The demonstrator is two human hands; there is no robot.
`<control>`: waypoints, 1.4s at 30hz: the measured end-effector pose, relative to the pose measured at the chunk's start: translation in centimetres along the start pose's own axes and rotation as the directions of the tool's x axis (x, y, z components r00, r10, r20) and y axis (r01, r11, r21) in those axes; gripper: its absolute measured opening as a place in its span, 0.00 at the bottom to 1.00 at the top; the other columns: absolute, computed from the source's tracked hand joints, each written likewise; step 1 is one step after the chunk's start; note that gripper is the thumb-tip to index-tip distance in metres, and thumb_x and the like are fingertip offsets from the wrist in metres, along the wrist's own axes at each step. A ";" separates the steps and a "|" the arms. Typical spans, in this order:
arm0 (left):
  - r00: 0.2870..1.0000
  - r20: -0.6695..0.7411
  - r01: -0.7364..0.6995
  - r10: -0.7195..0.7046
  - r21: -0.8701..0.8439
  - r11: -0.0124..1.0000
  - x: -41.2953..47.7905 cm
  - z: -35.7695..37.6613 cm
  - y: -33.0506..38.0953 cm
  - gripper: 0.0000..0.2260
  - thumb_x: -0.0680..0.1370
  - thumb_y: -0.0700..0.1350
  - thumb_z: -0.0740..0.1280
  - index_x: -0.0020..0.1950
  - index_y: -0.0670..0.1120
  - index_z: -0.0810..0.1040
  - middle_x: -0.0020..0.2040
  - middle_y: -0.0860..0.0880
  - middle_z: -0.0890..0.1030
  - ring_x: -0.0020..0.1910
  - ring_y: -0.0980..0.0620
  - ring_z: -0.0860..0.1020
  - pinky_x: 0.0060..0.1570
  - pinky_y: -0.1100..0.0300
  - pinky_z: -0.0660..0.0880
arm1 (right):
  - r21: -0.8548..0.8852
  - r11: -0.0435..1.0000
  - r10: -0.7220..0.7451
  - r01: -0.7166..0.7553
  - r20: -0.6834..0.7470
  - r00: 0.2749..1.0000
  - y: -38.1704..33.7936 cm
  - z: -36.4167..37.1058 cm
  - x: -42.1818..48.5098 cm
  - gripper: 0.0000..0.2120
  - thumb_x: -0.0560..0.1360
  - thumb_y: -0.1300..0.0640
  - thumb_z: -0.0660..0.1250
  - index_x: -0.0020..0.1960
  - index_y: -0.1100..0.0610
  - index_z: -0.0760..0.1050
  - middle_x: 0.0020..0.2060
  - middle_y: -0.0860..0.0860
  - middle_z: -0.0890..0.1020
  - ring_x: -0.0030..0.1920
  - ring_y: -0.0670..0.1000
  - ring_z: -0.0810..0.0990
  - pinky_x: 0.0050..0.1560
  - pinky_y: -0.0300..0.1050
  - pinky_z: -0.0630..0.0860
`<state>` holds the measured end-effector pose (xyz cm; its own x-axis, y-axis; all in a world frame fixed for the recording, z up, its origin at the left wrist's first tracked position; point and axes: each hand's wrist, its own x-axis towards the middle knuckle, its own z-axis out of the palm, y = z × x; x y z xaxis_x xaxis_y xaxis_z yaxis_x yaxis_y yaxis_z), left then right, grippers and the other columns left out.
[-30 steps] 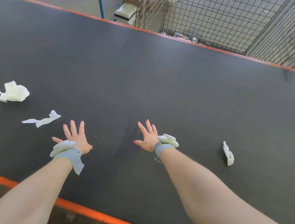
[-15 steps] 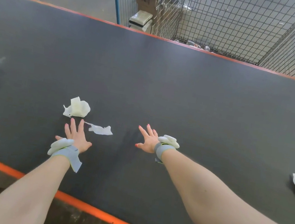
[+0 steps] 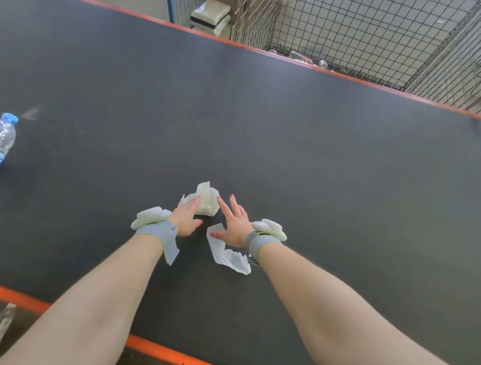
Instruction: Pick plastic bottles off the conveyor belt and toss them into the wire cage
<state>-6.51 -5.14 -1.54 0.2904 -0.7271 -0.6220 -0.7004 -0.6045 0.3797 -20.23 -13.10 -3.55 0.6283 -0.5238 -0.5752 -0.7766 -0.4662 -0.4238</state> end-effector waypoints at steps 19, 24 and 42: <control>0.820 -0.319 0.527 -0.475 0.100 0.844 -1.8 -2.0 -3.2 0.41 0.78 0.47 0.62 0.77 0.54 0.33 0.76 0.44 0.29 0.75 0.35 0.34 0.65 0.25 0.53 | -0.219 0.955 0.172 -0.201 -0.145 0.974 1.6 -2.8 -0.9 0.41 0.74 0.55 0.60 0.79 0.45 0.39 0.78 0.51 0.39 0.78 0.58 0.37 0.70 0.70 0.35; 0.768 -0.308 0.579 -0.562 -0.040 0.814 -1.2 -1.4 -4.9 0.38 0.80 0.40 0.59 0.77 0.56 0.35 0.76 0.42 0.30 0.75 0.31 0.40 0.71 0.32 0.51 | -0.303 0.934 0.153 -0.192 -0.148 0.977 1.0 -3.4 0.2 0.39 0.76 0.48 0.58 0.79 0.45 0.38 0.78 0.51 0.38 0.78 0.58 0.38 0.69 0.72 0.33; 0.966 -0.003 0.143 -0.259 -0.826 0.545 12.1 -7.4 17.1 0.40 0.75 0.48 0.71 0.78 0.54 0.47 0.70 0.43 0.68 0.64 0.39 0.74 0.54 0.41 0.76 | 0.109 0.942 0.331 -0.317 -0.166 0.929 12.4 -17.2 5.9 0.43 0.75 0.49 0.62 0.78 0.43 0.36 0.79 0.52 0.42 0.78 0.56 0.40 0.73 0.65 0.38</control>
<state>-10.17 -26.69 2.48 0.4639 -0.5471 -0.6967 0.1982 -0.7024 0.6836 -25.34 -34.20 -0.14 0.3338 -0.7596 -0.5583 -0.9358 -0.1956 -0.2934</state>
